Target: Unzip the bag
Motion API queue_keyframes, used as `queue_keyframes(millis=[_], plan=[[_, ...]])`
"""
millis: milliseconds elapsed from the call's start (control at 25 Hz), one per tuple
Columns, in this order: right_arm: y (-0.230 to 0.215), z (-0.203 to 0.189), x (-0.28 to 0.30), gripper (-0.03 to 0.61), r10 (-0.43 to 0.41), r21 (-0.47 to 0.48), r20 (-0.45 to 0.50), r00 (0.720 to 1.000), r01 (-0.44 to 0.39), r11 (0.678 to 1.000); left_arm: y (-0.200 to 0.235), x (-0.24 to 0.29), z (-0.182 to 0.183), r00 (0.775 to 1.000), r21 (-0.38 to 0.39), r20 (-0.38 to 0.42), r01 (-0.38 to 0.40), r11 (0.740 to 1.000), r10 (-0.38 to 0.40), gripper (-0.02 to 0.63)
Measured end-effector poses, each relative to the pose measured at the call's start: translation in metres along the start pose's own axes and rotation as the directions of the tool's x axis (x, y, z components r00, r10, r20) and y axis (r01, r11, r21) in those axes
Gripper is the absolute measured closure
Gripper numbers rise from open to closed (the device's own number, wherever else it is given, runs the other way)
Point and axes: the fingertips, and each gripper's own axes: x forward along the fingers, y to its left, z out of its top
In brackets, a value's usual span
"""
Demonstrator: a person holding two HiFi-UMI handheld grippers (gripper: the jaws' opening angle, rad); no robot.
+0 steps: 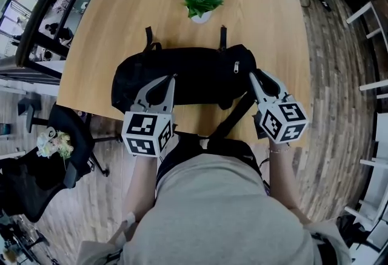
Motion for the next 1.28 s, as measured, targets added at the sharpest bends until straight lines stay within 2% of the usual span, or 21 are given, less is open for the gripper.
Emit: queue_keyframes(millis=[120, 240, 280, 360, 440, 640, 800, 880, 1000, 1040, 1080, 1160, 1280], plan=[[0.015, 0.024, -0.005, 0.497, -0.026, -0.19, 0.035, 0.999, 0.033, 0.981, -0.001, -0.002, 0.0, 1.0, 0.003, 0.005, 0.025, 1.0, -0.025, 0.594], [0.045, 0.043, 0.001, 0.488, 0.03, -0.319, 0.045, 0.999, -0.014, 0.948, -0.001, -0.003, 0.0, 0.999, 0.009, 0.008, 0.048, 0.999, -0.048, 0.594], [0.059, 0.047, 0.005, 0.485, 0.06, -0.372, 0.036, 0.998, -0.042, 0.927, -0.002, -0.003, 0.0, 0.998, 0.008, 0.009, 0.055, 0.998, -0.055, 0.594], [0.087, 0.051, 0.017, 0.46, 0.116, -0.492, 0.004, 0.993, -0.099, 0.865, -0.002, -0.004, -0.002, 0.998, 0.001, 0.01, 0.065, 0.998, -0.065, 0.594], [0.115, 0.047, 0.028, 0.442, 0.168, -0.565, -0.056, 0.984, -0.17, 0.807, -0.002, -0.005, -0.002, 0.997, -0.004, 0.011, 0.071, 0.997, -0.071, 0.594], [0.159, 0.032, 0.049, 0.429, 0.263, -0.638, -0.171, 0.949, -0.311, 0.705, -0.002, -0.006, -0.003, 0.997, 0.004, 0.015, 0.082, 0.997, -0.082, 0.594], [0.18, 0.017, 0.061, 0.427, 0.308, -0.655, -0.289, 0.906, -0.422, 0.627, -0.002, -0.006, -0.001, 0.996, 0.003, 0.015, 0.092, 0.996, -0.093, 0.594], [0.187, 0.012, 0.068, 0.419, 0.307, -0.677, -0.336, 0.891, -0.455, 0.578, -0.001, -0.006, -0.001, 0.996, 0.003, 0.017, 0.093, 0.996, -0.093, 0.594], [0.187, 0.003, 0.078, 0.419, 0.265, -0.725, -0.384, 0.884, -0.467, 0.506, -0.002, -0.007, -0.001, 0.995, 0.006, 0.018, 0.095, 0.995, -0.095, 0.595], [0.186, 0.0, 0.08, 0.423, 0.249, -0.74, -0.4, 0.882, -0.471, 0.481, -0.003, -0.007, -0.001, 0.995, 0.009, 0.017, 0.096, 0.995, -0.096, 0.595], [0.185, -0.004, 0.082, 0.454, 0.237, -0.751, -0.414, 0.879, -0.477, 0.458, -0.003, -0.007, -0.001, 0.995, 0.012, 0.015, 0.097, 0.995, -0.097, 0.595], [0.186, -0.008, 0.083, 0.481, 0.225, -0.761, -0.431, 0.874, -0.486, 0.43, -0.003, -0.007, 0.0, 0.995, 0.019, 0.013, 0.095, 0.995, -0.095, 0.595], [0.187, -0.01, 0.084, 0.538, 0.208, -0.766, -0.436, 0.876, -0.482, 0.426, 0.0, -0.006, 0.0, 0.996, 0.017, 0.009, 0.091, 0.996, -0.091, 0.595]])
